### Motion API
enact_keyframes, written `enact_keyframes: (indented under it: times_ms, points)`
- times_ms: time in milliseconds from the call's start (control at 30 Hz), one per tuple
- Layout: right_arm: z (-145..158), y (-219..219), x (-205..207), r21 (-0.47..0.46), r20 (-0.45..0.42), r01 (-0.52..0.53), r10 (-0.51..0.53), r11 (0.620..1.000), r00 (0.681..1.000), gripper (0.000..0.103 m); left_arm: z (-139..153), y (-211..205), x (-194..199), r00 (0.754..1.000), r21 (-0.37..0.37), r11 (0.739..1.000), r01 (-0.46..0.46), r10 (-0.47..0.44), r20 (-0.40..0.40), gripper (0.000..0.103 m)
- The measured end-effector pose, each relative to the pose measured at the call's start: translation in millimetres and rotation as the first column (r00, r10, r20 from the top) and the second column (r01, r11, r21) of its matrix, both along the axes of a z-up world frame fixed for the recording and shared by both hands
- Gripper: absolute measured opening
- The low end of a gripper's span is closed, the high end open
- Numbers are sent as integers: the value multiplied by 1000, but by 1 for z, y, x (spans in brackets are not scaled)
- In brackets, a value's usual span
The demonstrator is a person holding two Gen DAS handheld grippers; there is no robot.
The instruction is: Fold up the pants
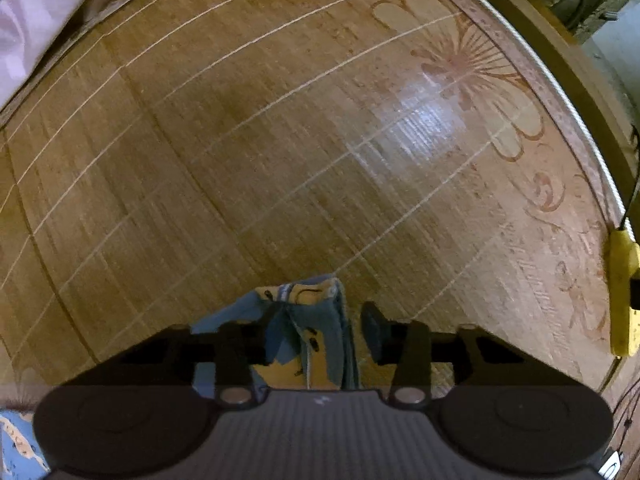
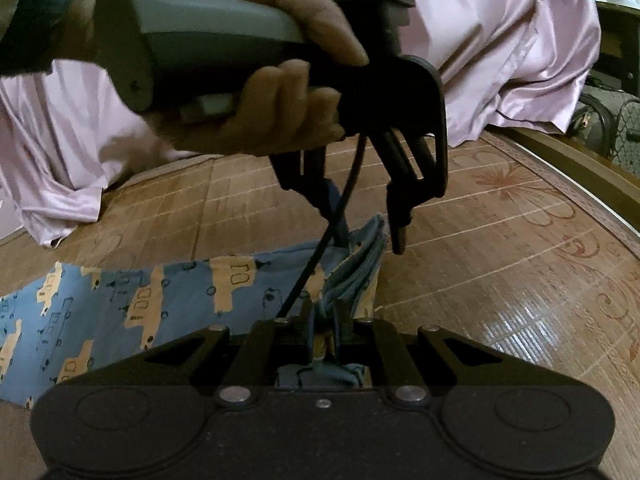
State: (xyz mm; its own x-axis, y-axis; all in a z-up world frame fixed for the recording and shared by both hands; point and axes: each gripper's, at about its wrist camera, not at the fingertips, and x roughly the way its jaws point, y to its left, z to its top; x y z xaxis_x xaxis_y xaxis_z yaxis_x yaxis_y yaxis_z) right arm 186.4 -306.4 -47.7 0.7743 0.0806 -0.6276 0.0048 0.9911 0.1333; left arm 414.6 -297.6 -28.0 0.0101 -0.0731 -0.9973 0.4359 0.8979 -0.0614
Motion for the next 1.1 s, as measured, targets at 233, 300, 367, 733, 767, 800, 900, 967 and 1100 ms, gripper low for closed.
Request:
enact_keyframes:
  times_ms: [233,300,367,733,767,800,900,967,1100]
  points:
    - [4,6,-11,-29,19,-24,25,999,1000,8,11,19,-6,998,-59,997,-54,56,22,22]
    - [9,8,-16,-37,41,-28,30,999,999,8,16,28,-9,997,-96,993,-73,75,25,20]
    - [13,9,-22,-47,62,-37,40,998,997,8,25,42,-15,995,-138,987,-87,93,38,20]
    - [40,51,-45,-137,151,-175,195,975,969,8,61,135,-31,974,-289,936,-199,222,49,19]
    - [42,56,-46,-147,155,-187,209,971,965,8,63,146,-33,971,-303,929,-211,236,47,19]
    - [44,62,-48,-160,160,-200,226,967,961,8,64,157,-35,968,-316,922,-224,249,42,19]
    - [48,80,-51,-184,169,-234,265,955,949,8,64,190,-39,959,-358,899,-252,281,31,19]
    - [49,95,-54,-208,171,-261,297,943,939,8,63,210,-42,954,-385,884,-266,298,26,19]
    - [46,119,-60,-228,149,-319,356,920,922,8,56,245,-52,946,-430,856,-285,323,16,19]
